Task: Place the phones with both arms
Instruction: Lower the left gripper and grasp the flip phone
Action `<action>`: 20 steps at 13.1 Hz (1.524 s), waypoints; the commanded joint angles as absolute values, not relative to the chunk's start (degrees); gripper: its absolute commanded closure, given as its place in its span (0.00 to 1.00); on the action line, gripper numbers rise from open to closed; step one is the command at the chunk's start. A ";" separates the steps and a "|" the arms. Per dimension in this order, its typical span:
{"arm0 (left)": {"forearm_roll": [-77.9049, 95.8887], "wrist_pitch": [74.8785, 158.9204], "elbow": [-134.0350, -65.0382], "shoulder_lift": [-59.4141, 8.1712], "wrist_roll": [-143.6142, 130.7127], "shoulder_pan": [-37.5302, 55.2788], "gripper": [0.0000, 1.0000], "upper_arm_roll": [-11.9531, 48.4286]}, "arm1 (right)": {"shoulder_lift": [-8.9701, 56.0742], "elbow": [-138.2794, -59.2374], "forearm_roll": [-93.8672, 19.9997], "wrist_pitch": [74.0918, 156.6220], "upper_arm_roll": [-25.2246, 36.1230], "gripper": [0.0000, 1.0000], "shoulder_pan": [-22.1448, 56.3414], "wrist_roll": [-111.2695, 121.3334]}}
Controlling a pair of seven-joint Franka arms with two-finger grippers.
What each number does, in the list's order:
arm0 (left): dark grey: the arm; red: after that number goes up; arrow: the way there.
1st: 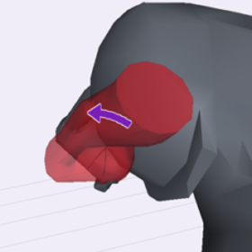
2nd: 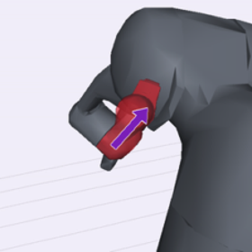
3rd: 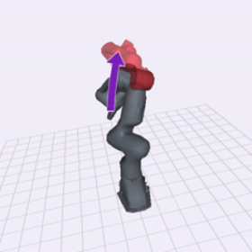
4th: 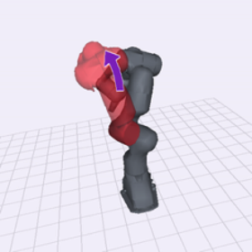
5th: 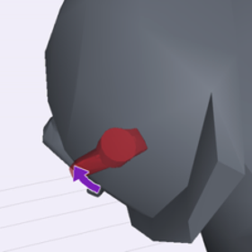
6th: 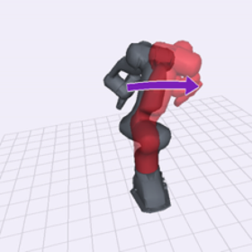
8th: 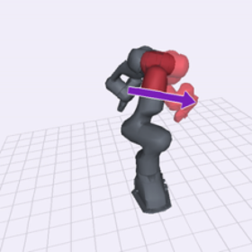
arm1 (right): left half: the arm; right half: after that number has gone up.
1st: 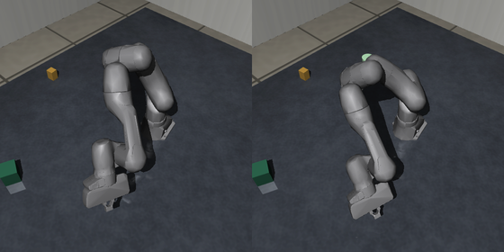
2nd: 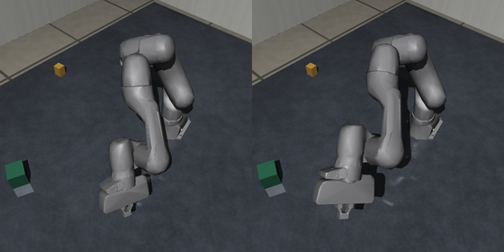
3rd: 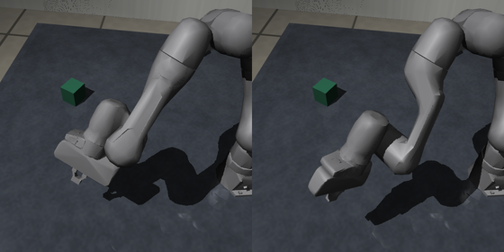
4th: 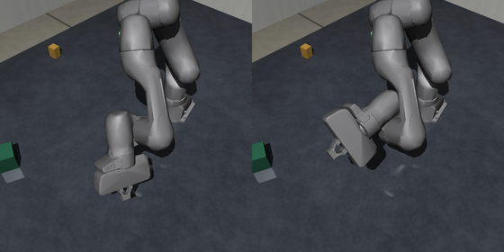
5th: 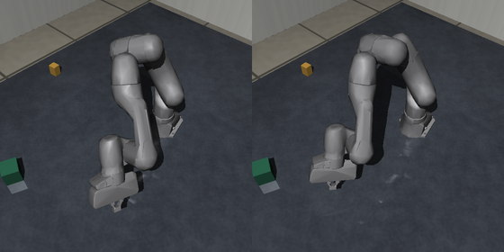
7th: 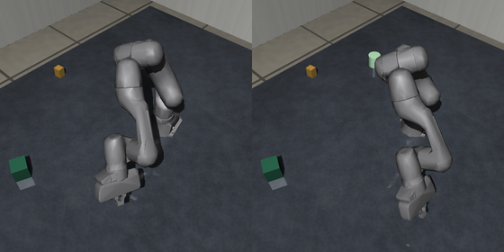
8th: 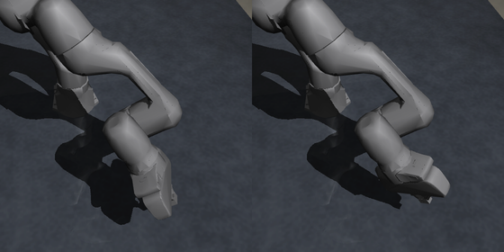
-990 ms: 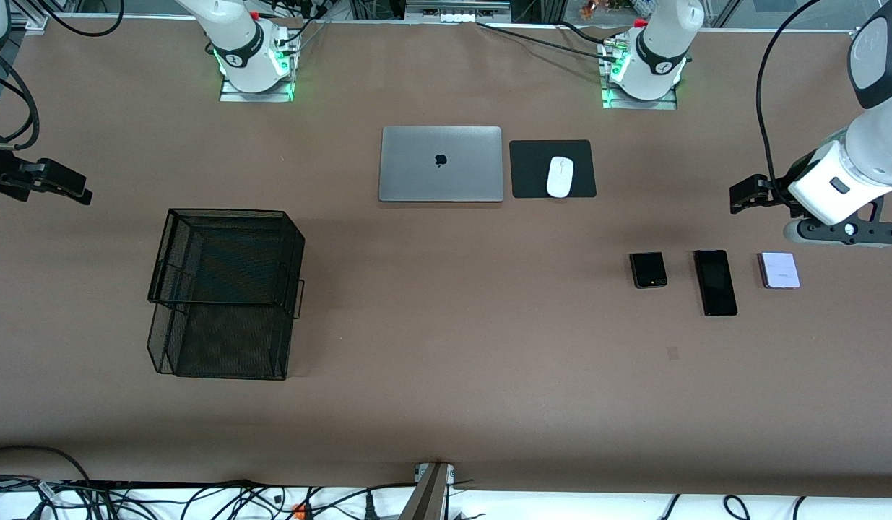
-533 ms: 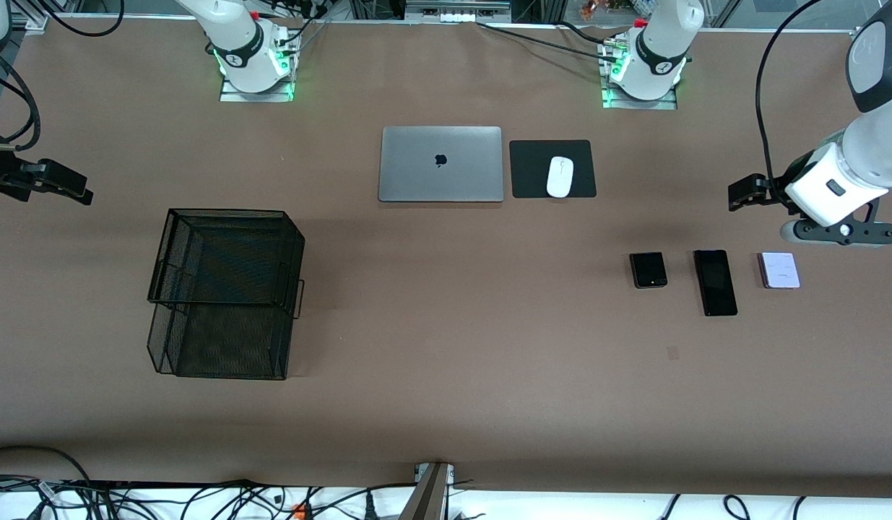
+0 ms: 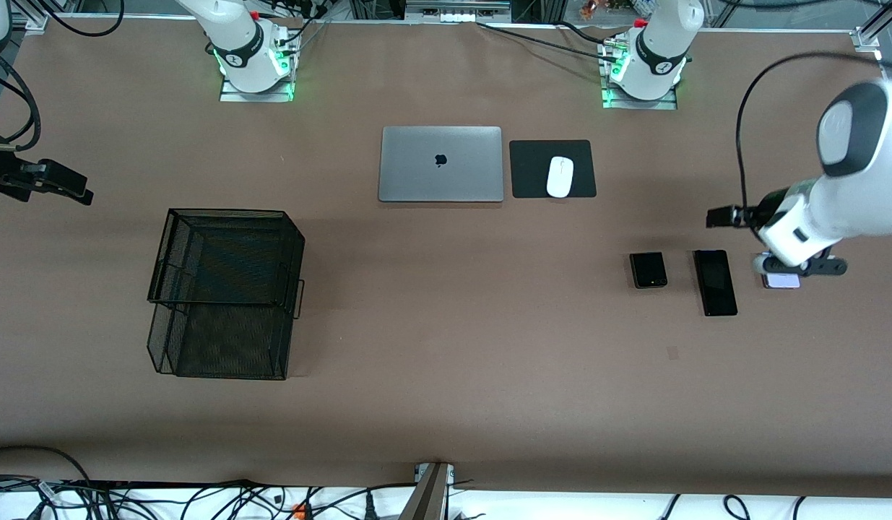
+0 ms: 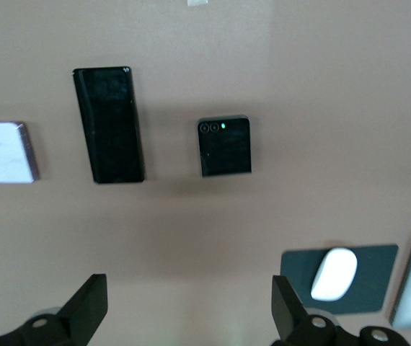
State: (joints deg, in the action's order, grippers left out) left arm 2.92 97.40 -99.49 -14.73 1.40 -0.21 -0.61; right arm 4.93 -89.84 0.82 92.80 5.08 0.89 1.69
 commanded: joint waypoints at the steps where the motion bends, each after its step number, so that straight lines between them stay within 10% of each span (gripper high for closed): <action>1: 4.04 106.30 -105.79 -15.21 1.94 0.26 0.00 -0.26 | 4.31 -90.62 0.62 93.34 4.57 0.00 0.53 0.97; 6: 3.69 126.97 -116.45 -17.82 1.23 1.76 0.00 -0.09 | 4.31 -90.62 0.62 93.34 4.57 0.00 0.53 0.97; 20: 3.25 150.47 -123.92 -27.68 -1.32 3.60 0.00 0.79 | 4.31 -90.70 0.62 93.34 4.57 0.00 0.53 0.88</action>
